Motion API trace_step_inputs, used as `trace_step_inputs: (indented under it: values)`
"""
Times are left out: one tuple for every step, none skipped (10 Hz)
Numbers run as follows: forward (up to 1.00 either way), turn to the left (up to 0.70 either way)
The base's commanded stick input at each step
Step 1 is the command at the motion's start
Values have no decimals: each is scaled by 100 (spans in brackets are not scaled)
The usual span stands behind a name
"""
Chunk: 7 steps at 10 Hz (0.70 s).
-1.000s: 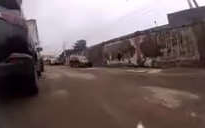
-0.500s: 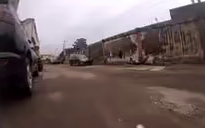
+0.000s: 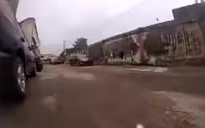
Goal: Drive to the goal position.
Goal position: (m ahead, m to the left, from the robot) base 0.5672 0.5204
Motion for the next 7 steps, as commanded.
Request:
trace_step_inputs:
  values:
    - [50, 0]
    - [50, 2]
    - [50, 8]
    - [50, 17]
    - [50, 28]
    - [50, 39]
    - [50, 0]
